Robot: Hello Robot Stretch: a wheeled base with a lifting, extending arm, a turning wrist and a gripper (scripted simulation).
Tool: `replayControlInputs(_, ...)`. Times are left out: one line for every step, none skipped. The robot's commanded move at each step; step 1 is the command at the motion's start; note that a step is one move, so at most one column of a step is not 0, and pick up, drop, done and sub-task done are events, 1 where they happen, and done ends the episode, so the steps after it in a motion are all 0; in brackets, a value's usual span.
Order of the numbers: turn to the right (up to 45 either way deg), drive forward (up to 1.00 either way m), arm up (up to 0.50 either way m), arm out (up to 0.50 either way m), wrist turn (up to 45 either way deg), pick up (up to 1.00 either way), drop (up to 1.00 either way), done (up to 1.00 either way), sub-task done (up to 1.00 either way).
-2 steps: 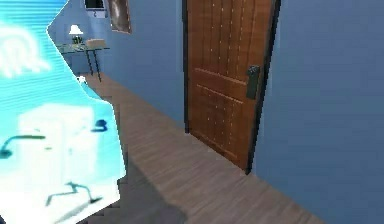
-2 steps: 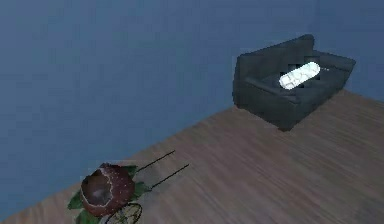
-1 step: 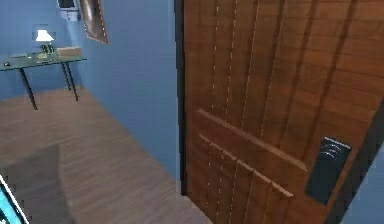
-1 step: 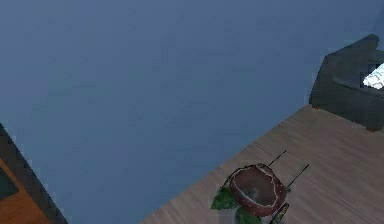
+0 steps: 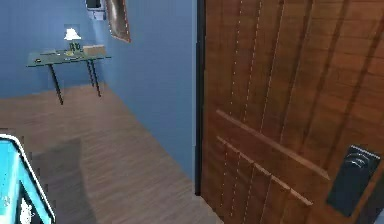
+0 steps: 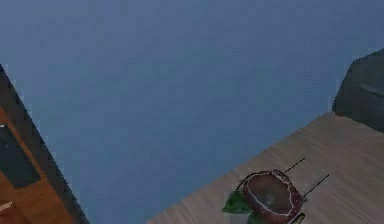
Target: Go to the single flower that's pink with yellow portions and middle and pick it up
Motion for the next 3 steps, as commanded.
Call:
replayControlInputs(0.0, 0.45, 0.0, 0.0, 0.0, 0.0, 0.0, 0.0, 0.0)
replayControlInputs(-36.0, 0.0, 0.0, 0.0, 0.0, 0.0, 0.0, 0.0, 0.0)
replayControlInputs(0.0, 1.0, 0.0, 0.0, 0.0, 0.0, 0.0, 0.0, 0.0)
